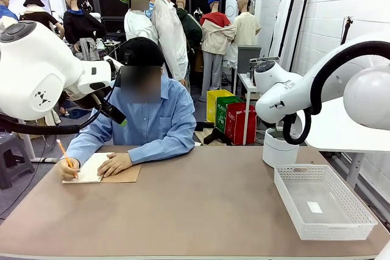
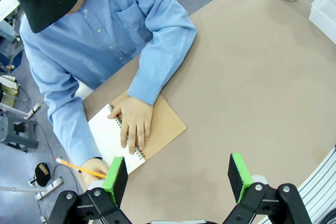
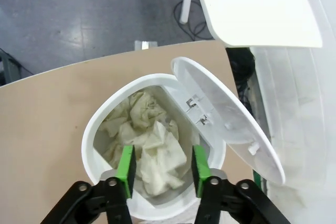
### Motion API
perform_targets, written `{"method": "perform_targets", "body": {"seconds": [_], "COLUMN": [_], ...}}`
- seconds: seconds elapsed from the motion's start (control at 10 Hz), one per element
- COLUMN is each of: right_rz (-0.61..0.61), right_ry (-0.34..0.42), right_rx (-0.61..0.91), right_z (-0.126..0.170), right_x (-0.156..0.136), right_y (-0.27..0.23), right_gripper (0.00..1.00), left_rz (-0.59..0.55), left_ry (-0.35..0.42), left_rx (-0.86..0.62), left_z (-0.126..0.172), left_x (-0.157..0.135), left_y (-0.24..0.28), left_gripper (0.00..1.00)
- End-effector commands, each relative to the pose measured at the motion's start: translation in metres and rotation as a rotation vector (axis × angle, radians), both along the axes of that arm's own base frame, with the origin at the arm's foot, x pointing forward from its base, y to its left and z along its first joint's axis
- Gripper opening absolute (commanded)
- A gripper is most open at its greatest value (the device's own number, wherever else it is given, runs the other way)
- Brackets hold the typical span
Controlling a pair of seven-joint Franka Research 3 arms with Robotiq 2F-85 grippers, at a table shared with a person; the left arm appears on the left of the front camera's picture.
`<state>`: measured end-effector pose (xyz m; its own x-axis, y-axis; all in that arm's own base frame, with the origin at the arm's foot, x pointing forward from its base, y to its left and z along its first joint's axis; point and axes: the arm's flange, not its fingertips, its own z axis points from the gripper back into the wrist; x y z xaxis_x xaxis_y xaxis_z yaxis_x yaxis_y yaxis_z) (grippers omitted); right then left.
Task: Sort the paper based on its condition.
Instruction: If a person hands you a paper, place it in the Organizing basket , and if it's crumpled, put it in the Trash can.
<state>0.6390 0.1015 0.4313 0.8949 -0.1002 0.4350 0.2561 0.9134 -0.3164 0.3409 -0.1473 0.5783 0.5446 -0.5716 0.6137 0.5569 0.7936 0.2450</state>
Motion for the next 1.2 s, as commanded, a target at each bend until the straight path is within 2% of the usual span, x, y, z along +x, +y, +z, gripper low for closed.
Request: {"method": "perform_targets", "body": {"seconds": [0.0, 0.3, 0.6, 1.1], "right_rz": [-0.01, -0.021, -0.02, -0.003], "right_ry": [-0.004, -0.024, -0.003, -0.018], "right_rx": [-0.032, -0.029, 0.005, -0.002], "right_z": [0.004, 0.016, 0.02, 0.017], "right_x": [0.005, 0.0, -0.005, -0.001], "right_y": [0.002, 0.004, 0.015, 0.005], "right_gripper": [1.0, 1.0, 1.0, 1.0], "left_rz": [-0.002, -0.002, -0.002, -0.002], "left_ry": [-0.002, -0.002, -0.002, -0.002], "left_rx": [0.003, 0.003, 0.003, 0.003], "left_z": [0.0, 0.0, 0.0, 0.0], "left_x": [0.0, 0.0, 0.0, 0.0], "left_y": [0.0, 0.0, 0.0, 0.0], "left_gripper": [1.0, 1.0, 1.0, 1.0]}}
